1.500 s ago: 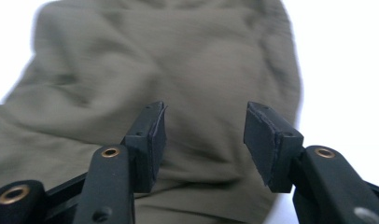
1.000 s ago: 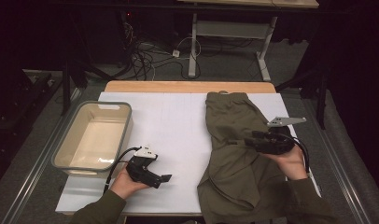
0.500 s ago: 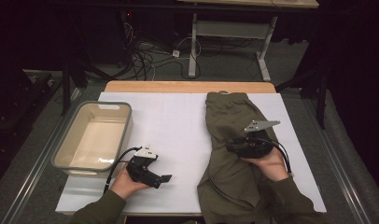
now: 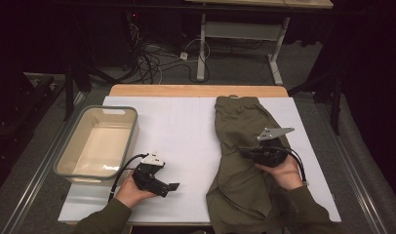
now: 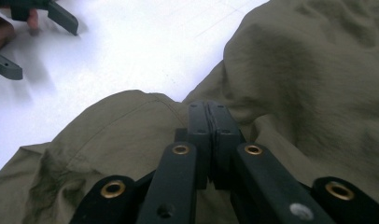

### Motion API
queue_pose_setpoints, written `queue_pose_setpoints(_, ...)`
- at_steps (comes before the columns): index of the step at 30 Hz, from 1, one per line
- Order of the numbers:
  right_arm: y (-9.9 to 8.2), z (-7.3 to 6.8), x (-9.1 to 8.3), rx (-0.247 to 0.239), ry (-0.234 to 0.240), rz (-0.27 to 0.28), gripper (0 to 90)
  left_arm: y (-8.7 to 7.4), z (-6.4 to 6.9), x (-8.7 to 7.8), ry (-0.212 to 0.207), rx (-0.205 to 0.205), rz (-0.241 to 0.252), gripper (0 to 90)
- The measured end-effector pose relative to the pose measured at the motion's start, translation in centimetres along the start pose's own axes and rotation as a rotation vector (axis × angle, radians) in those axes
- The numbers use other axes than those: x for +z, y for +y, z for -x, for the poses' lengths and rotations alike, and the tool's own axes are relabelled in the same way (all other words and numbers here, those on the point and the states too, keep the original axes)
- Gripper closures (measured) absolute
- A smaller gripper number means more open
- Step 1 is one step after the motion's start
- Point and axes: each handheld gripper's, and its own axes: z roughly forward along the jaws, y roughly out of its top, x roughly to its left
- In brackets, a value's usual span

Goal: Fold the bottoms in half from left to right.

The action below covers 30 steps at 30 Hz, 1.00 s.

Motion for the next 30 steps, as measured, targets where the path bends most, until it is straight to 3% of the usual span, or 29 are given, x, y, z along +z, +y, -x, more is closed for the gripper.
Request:
queue_pose_setpoints(9, -1.5, -0.2, -3.2, 0.019, -0.021, 0.054, 90.0, 0.0, 0.0, -0.1, 0.001, -0.001, 0.006, 0.0)
queue_pose_setpoints(20, -6.5, 0.4, -7.2, 0.102, -0.06, 0.063, 90.0, 0.1, 0.0, -0.1, 0.001, -0.006, 0.009, 0.0)
queue_pose_setpoints(25, -8.7, 0.4, -7.5, 0.124, -0.07, 0.02, 90.0, 0.1, -0.1, 0.0, 0.001, -0.009, 0.006, 0.0)
queue_pose_setpoints(30, -10.0, 0.4, -6.2, 0.117, -0.074, -0.063, 90.0, 0.1, 0.0, 0.0, -0.007, -0.007, 0.0, 0.0)
